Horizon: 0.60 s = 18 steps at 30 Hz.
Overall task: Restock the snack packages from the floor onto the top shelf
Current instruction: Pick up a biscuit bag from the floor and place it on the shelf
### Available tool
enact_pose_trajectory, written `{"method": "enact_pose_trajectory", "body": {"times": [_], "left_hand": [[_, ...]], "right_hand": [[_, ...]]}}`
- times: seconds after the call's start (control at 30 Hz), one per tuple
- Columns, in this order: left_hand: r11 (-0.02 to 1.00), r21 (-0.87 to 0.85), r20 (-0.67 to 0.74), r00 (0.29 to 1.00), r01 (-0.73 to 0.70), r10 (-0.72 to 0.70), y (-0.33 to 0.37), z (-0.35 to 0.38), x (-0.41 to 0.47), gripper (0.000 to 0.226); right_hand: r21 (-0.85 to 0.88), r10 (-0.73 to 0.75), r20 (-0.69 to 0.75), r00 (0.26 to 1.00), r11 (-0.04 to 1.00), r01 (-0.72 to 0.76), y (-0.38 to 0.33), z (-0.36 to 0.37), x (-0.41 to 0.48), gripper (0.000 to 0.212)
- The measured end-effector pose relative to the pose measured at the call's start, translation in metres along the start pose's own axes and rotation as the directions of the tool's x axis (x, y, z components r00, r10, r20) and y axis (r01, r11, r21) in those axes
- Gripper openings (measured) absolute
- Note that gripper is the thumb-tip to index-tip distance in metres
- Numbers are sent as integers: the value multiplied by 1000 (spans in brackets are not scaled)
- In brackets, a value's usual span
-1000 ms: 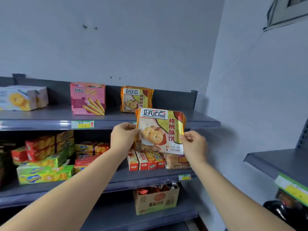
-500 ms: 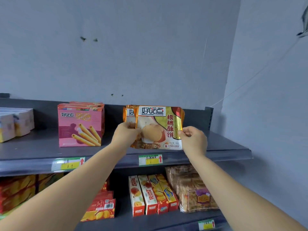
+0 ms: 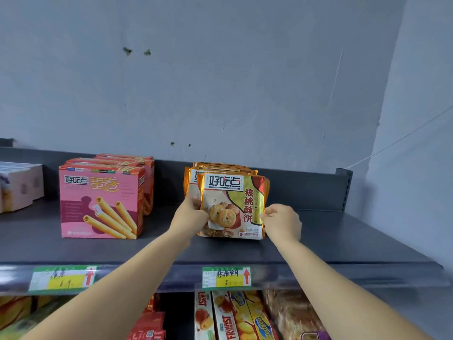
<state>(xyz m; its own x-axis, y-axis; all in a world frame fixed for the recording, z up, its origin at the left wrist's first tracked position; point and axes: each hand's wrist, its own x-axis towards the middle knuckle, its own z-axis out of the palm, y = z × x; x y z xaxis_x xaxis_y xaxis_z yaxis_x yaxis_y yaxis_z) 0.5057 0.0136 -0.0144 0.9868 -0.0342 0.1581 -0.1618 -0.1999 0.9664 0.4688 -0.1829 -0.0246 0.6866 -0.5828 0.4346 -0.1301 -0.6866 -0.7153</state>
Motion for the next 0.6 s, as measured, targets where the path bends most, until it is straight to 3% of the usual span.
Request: {"method": "enact_pose_trajectory", "body": {"times": [0.33,0.5,0.6], "left_hand": [[995,100,-69,998,6,1,-12,12,22,27],[899,430,-212,960,-77,184,-9,17,15,49],[836,513,-204,918,-195,339,-3,20,7,53]], "right_hand": [[41,-23,49,999,999,21,12,27,23,13],[22,-56,64,996,998,55,13,21,18,17],[-5,-36,40,999,999,36,14,11,9,27]]}}
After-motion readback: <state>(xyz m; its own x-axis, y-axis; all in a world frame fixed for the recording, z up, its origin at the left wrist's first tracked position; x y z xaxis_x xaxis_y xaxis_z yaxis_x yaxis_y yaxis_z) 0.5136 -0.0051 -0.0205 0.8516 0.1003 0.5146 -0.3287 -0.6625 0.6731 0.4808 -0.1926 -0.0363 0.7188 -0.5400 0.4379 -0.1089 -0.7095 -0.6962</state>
